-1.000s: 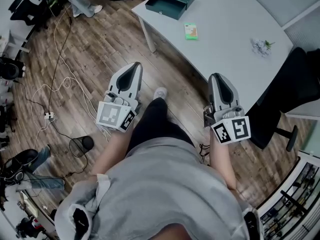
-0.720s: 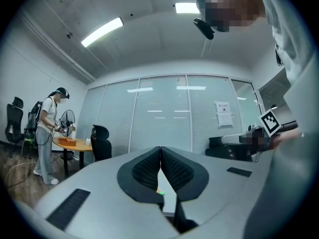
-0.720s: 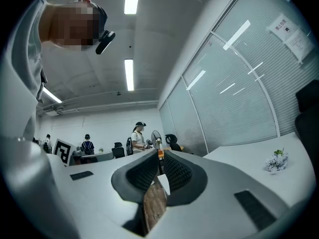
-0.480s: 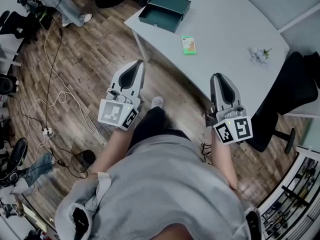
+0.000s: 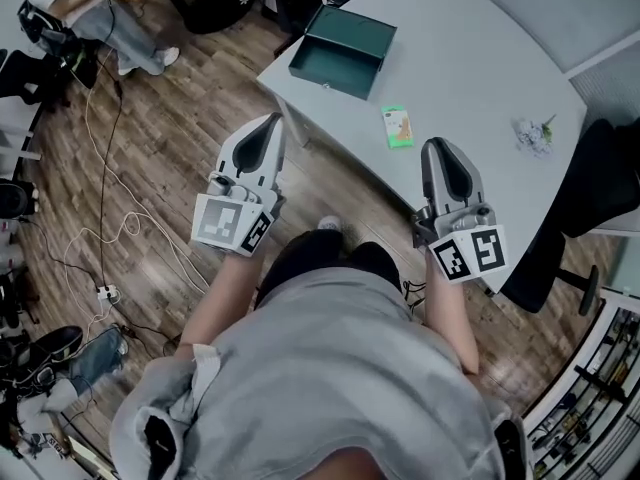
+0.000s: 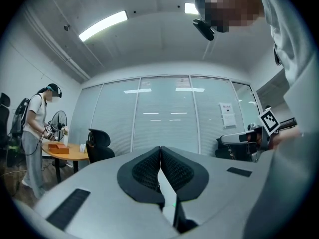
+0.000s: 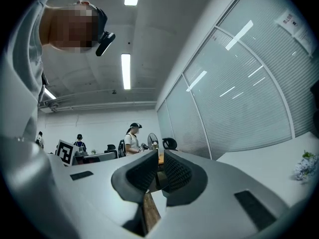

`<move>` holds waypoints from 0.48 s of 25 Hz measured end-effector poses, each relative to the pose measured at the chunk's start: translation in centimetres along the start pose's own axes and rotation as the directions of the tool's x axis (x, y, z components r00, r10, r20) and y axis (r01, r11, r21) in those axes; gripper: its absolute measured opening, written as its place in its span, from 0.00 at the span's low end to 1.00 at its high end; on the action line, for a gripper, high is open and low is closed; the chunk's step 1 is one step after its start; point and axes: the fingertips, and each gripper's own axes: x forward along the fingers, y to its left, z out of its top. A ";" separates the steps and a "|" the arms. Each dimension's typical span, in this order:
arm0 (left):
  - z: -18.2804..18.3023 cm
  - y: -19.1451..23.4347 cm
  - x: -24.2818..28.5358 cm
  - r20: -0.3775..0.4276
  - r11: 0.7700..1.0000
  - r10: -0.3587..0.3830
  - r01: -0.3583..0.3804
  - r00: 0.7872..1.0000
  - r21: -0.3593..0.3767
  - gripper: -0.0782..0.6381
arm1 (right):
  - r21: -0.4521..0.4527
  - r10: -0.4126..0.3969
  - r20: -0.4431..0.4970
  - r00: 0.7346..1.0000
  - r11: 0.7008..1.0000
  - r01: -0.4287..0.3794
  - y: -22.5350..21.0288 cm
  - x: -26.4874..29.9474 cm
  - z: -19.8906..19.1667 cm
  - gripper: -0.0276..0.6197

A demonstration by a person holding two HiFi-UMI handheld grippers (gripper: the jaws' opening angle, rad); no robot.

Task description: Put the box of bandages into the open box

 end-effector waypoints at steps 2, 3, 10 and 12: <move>-0.5 1.0 0.8 -0.013 1.000 -0.009 0.009 1.000 -0.009 0.14 | 0.007 -0.017 -0.012 1.000 1.000 0.017 -0.3 0.9 -0.5 0.14; -0.9 1.4 1.2 -0.019 1.000 -0.015 0.015 1.000 -0.016 0.14 | 0.009 -0.025 -0.020 0.999 1.000 0.025 -0.5 1.2 -0.9 0.14; -3.6 2.6 4.6 -0.064 0.997 -0.049 0.045 0.997 -0.062 0.14 | 0.042 -0.069 -0.061 0.996 0.997 0.071 -3.2 3.2 -2.8 0.14; -4.2 2.8 5.8 -0.072 0.997 -0.045 0.040 0.996 -0.064 0.14 | 0.050 -0.066 -0.068 0.996 0.996 0.069 -4.4 3.9 -3.1 0.14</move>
